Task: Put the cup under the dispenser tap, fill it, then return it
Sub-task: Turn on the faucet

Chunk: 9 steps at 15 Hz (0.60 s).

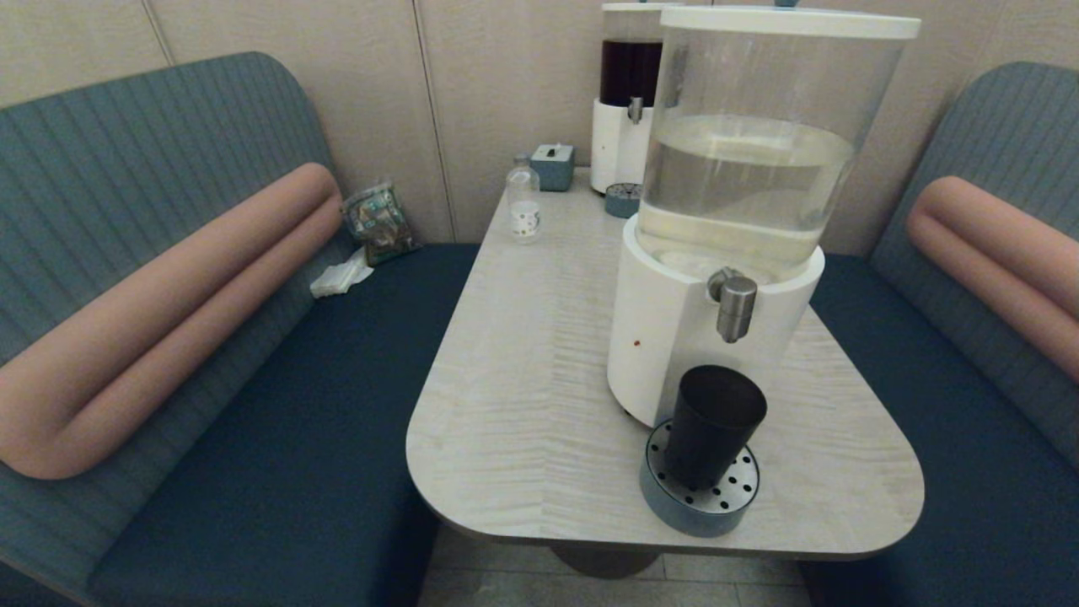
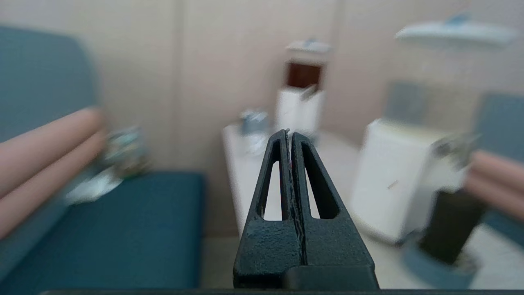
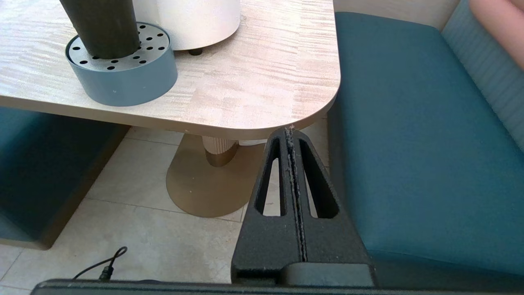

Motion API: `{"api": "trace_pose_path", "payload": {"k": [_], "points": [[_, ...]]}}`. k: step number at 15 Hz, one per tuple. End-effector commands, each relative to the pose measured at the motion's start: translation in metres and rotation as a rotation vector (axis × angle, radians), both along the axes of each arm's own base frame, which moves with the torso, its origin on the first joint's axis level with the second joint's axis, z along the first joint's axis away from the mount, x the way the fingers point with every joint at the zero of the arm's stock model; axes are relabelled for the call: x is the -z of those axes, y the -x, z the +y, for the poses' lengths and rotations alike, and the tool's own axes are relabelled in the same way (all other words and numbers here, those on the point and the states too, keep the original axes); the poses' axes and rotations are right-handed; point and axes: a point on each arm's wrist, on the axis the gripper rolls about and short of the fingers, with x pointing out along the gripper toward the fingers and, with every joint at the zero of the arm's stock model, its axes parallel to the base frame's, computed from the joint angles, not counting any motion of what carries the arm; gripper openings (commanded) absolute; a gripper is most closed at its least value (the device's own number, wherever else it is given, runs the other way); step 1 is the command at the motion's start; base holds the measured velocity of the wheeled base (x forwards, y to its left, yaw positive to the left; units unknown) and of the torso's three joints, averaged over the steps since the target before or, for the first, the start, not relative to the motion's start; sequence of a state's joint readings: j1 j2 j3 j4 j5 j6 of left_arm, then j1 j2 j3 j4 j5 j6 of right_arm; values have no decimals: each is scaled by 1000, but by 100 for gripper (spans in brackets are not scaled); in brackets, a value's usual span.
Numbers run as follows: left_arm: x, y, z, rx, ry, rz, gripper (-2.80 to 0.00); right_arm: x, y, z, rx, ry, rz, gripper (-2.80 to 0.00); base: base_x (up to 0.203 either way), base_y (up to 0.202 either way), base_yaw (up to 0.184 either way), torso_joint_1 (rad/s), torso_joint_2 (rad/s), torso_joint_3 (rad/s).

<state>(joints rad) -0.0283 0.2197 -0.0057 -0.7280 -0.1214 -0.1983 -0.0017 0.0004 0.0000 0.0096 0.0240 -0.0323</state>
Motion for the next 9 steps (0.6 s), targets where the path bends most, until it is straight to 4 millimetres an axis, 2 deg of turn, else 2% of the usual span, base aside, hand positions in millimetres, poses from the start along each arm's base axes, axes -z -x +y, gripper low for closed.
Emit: {"api": "trace_pose_path", "payload": {"k": [1, 3, 5, 9], "points": [[11, 11, 0, -62, 2, -18, -280, 0, 0, 0, -1, 0, 0, -280, 0, 0, 0, 0, 0, 0], [14, 10, 0, -75, -8, -1, -280, 0, 0, 0, -1, 1, -1, -280, 0, 0, 0, 0, 0, 0], [26, 15, 0, -64, -20, 32, -280, 0, 0, 0, -1, 0, -1, -280, 0, 0, 0, 0, 0, 0], [57, 8, 0, -60, -90, 301, -280, 0, 0, 0, -1, 0, -1, -280, 0, 0, 0, 0, 0, 0]]}}
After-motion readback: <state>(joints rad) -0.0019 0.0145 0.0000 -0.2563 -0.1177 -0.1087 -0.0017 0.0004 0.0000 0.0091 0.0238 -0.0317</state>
